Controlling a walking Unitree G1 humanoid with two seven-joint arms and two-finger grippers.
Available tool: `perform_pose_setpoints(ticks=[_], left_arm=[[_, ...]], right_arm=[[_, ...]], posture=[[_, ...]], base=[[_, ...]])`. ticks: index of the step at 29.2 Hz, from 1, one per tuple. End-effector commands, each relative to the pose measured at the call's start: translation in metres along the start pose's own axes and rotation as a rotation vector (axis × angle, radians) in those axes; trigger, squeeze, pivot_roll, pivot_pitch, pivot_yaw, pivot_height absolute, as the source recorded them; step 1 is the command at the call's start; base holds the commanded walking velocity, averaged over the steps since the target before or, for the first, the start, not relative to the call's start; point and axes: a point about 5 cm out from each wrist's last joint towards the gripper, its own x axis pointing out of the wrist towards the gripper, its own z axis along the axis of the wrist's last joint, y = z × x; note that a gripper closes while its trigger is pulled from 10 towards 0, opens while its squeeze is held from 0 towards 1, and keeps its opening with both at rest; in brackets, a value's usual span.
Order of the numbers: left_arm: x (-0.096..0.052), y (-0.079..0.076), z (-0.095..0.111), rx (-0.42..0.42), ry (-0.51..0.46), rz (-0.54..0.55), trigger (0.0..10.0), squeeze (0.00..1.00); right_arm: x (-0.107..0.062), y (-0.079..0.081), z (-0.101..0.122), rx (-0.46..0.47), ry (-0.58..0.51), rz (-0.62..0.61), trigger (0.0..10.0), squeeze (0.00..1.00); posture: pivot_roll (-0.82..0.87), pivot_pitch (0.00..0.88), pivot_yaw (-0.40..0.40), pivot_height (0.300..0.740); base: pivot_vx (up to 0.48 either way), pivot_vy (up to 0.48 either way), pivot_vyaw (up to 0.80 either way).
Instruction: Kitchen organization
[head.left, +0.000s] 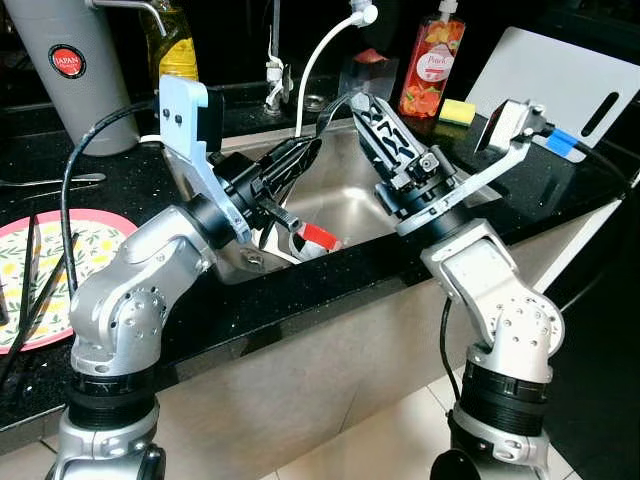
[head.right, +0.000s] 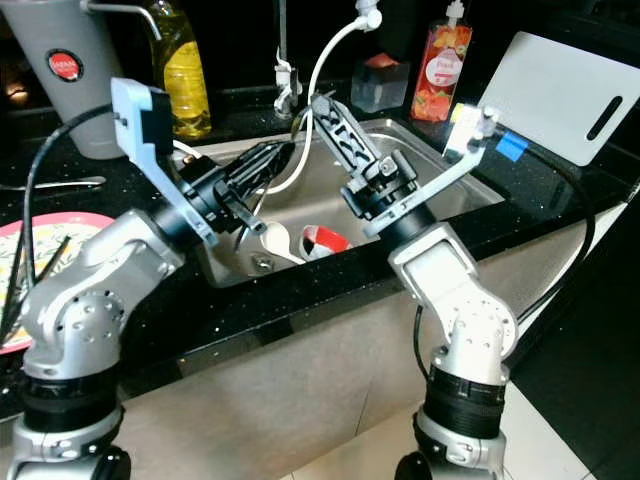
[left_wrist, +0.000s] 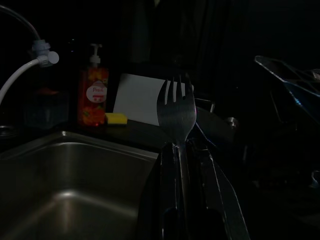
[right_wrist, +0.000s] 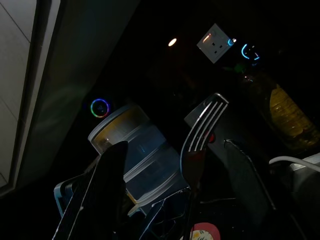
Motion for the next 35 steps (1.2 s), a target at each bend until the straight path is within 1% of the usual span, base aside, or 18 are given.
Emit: perform_pose_setpoints(ticks=[1,8,14,18,23,29,30,31,32,33,34,35], left_arm=[[0.003,-0.004,0.002,-0.006,-0.012,-0.027,10.0,0.0],[0.004,-0.012,0.003,-0.025,-0.016,-0.084,10.0,0.0],[0.005,-0.016,-0.002,-0.042,0.0,-0.103,10.0,0.0],[0.005,-0.022,-0.005,-0.057,0.003,-0.126,10.0,0.0],[0.006,-0.024,-0.009,-0.057,0.022,-0.13,10.0,0.0],[0.006,-0.022,-0.009,-0.045,0.032,-0.117,10.0,0.0],[0.006,-0.022,-0.009,-0.043,0.033,-0.114,10.0,0.0],[0.006,-0.021,-0.009,-0.04,0.032,-0.109,10.0,0.0],[0.006,-0.021,-0.009,-0.04,0.032,-0.109,10.0,0.0],[0.006,-0.02,-0.009,-0.037,0.031,-0.1,10.0,0.0],[0.007,-0.019,-0.009,-0.033,0.03,-0.088,10.0,0.0],[0.007,-0.019,-0.009,-0.033,0.03,-0.087,10.0,0.0]], right_arm=[[-0.001,0.003,-0.003,0.001,0.016,0.023,10.0,0.0],[-0.001,0.0,-0.01,-0.022,0.048,-0.005,10.0,0.0],[-0.001,-0.001,-0.011,-0.032,0.058,-0.01,10.0,0.0],[-0.002,-0.003,-0.011,-0.037,0.058,-0.017,10.0,0.0],[-0.002,-0.004,-0.01,-0.042,0.055,-0.027,10.0,0.0],[-0.002,-0.005,-0.009,-0.047,0.047,-0.029,10.0,0.0],[-0.002,-0.005,-0.009,-0.048,0.045,-0.031,7.6,0.0],[-0.002,-0.005,-0.008,-0.048,0.044,-0.031,6.6,0.0],[-0.002,-0.005,-0.008,-0.048,0.044,-0.031,6.6,0.0],[-0.002,-0.005,-0.008,-0.048,0.042,-0.031,4.2,0.0],[-0.002,-0.005,-0.008,-0.05,0.041,-0.031,2.1,0.0],[-0.002,-0.005,-0.008,-0.05,0.041,-0.031,2.1,0.0]], posture=[[-0.11,0.087,-0.044,0.74],[-0.11,0.081,-0.039,0.74],[-0.11,0.08,-0.039,0.74],[-0.11,0.077,-0.04,0.74],[-0.11,0.078,-0.041,0.74],[-0.11,0.079,-0.041,0.74],[-0.11,0.082,-0.042,0.74],[-0.11,0.082,-0.042,0.74],[-0.11,0.082,-0.042,0.74],[-0.11,0.083,-0.042,0.74],[-0.11,0.086,-0.043,0.74],[-0.11,0.086,-0.043,0.74]], base=[[0.0,0.0,0.0],[0.0,0.0,0.0],[0.0,0.0,0.0],[0.0,0.0,0.0],[0.0,0.0,0.0],[0.0,0.0,0.0],[0.0,0.0,0.0],[0.0,0.0,0.0],[0.0,0.0,0.0],[0.0,0.0,0.0],[0.0,0.0,0.0],[0.0,0.0,0.0]])
